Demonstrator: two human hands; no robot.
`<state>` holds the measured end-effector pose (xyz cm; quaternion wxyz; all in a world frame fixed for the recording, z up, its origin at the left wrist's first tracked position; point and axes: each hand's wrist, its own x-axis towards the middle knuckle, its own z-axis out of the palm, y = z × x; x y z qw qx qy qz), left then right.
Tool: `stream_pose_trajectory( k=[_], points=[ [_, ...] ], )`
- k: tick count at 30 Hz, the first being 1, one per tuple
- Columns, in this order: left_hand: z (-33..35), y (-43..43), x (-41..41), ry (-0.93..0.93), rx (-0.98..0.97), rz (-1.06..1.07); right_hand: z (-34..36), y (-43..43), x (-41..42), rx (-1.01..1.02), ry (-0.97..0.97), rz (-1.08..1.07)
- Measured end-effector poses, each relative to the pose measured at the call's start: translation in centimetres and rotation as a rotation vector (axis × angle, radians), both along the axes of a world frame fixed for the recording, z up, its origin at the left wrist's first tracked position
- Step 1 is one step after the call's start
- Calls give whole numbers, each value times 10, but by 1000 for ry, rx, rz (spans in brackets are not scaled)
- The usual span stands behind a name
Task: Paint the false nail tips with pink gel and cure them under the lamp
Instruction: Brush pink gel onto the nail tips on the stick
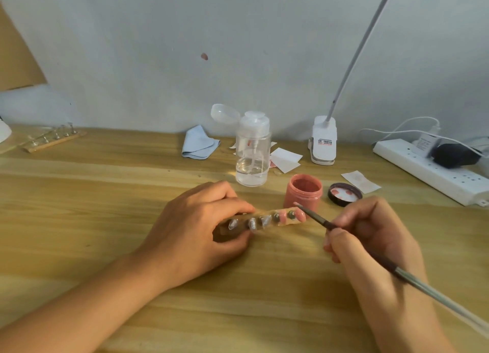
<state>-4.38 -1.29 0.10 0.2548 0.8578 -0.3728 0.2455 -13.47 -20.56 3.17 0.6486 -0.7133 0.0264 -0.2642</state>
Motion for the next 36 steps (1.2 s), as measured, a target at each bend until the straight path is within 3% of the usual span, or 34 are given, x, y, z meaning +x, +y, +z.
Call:
stream_pose_trajectory(
  k=[6,23,28,36],
  points=[
    [0,0,0,-5,0,0,-9,-9,5,0,89,49],
    [4,0,-2,29,1,0,-18,-10,4,-154,66,101],
    [5,-1,-2,32,1,6,-18,-13,5,-55,54,98],
    [5,-1,-3,40,0,6,-18,-13,4,-57,71,91]
  ],
)
